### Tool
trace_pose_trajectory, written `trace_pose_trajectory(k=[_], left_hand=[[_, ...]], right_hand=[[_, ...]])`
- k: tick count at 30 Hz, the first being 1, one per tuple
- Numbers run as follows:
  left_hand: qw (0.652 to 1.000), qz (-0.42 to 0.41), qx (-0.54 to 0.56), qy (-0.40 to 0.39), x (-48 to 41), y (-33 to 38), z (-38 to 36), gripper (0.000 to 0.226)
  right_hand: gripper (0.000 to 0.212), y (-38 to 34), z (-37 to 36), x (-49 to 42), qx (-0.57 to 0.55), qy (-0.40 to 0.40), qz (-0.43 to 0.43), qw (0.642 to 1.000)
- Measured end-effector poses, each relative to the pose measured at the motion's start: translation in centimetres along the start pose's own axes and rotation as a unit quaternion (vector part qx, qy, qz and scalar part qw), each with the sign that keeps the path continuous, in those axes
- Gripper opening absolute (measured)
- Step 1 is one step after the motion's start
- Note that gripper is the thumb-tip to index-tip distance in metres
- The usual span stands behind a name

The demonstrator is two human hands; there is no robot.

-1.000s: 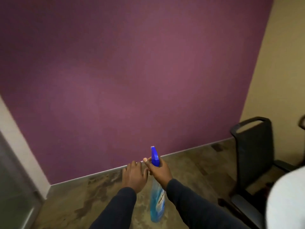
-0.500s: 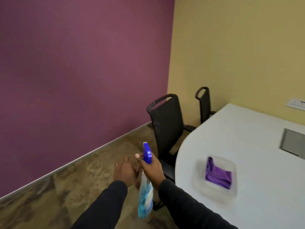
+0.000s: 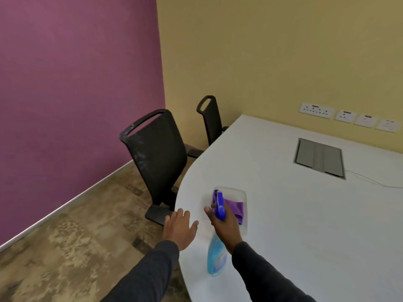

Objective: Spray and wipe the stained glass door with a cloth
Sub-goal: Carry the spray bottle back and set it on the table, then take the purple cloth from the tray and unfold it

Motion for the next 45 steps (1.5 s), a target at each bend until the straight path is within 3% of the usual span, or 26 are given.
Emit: trace_pose_trajectory(k=[10, 15, 22, 27, 32, 36, 40, 45], left_hand=[[0.993, -0.093, -0.041, -0.064, -2.2, 6.8, -4.2, 0.056], [0.989, -0.111, -0.044, -0.090, -2.9, 8.3, -6.4, 0.057], [0.984, -0.118, -0.053, -0.119, -3.8, 9.1, -8.8, 0.058], [0.982, -0.123, -0.059, -0.132, -4.2, 9.8, -9.7, 0.061], [0.981, -0.125, -0.052, -0.141, -4.4, 10.0, -9.8, 0.063], [0.982, -0.122, -0.048, -0.139, -4.6, 9.5, -9.9, 0.062], [0.983, -0.110, -0.045, -0.140, -4.6, 8.6, -10.3, 0.061], [0.984, -0.095, -0.040, -0.143, -4.6, 7.6, -10.8, 0.060]], right_hand=[[0.042, 6.7, 10.3, -0.9, 0.029, 0.107, -0.060, 0.992], [0.036, 9.8, 13.5, -1.0, 0.038, 0.154, -0.087, 0.983], [0.049, 12.4, 15.1, -0.5, 0.031, 0.195, -0.115, 0.973], [0.085, 13.5, 15.1, -0.7, 0.070, 0.168, -0.153, 0.971], [0.106, 15.9, 14.8, 1.0, 0.114, 0.124, -0.227, 0.959], [0.096, 18.0, 14.8, 4.2, 0.190, 0.120, -0.304, 0.926], [0.080, 18.4, 13.7, 6.4, 0.271, 0.081, -0.328, 0.901], [0.053, 17.0, 8.1, 5.2, 0.256, -0.025, -0.263, 0.930]])
Point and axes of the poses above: each hand's wrist, its own x-axis away from the middle knuckle, its own z-axis out of the back of the hand, y = z × x, the point moved 8 cm from there along -x, towards the middle knuckle, and after that the axes turned 7 degrees about x, right-handed, at the moved point
